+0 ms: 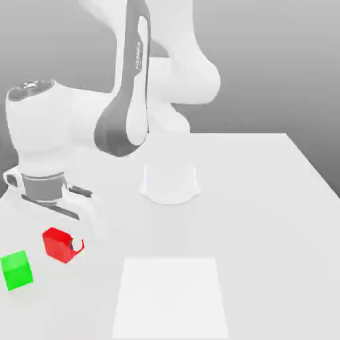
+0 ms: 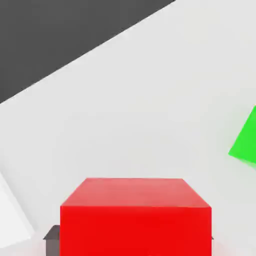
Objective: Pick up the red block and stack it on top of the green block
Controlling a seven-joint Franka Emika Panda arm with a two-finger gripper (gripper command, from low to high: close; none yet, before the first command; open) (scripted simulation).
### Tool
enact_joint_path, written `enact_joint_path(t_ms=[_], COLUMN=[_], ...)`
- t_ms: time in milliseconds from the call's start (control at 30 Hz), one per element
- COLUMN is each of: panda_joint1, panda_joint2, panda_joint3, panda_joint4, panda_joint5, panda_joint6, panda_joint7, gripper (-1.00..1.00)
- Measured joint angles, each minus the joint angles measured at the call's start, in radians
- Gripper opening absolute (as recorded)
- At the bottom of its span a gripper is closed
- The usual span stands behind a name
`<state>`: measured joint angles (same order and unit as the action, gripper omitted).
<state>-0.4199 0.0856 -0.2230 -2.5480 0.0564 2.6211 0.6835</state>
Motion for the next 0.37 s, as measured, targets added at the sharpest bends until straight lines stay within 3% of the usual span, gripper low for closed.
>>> enact_joint_path(t_ms=[67,233,267,367], panda_joint1=[-0.049,-0.088,-0.094,-0.094], panda_joint2=[0.027,0.171,0.191,0.191], panda_joint3=[-0.025,0.01,0.017,0.017], panda_joint4=[0.042,0.065,0.066,0.066], panda_joint5=[0.005,0.08,0.091,0.091], panda_joint6=[-0.009,0.11,0.128,0.128], panda_joint7=[-0.056,-0.129,-0.137,-0.137], gripper=[-1.0,-1.0,1.0,1.0])
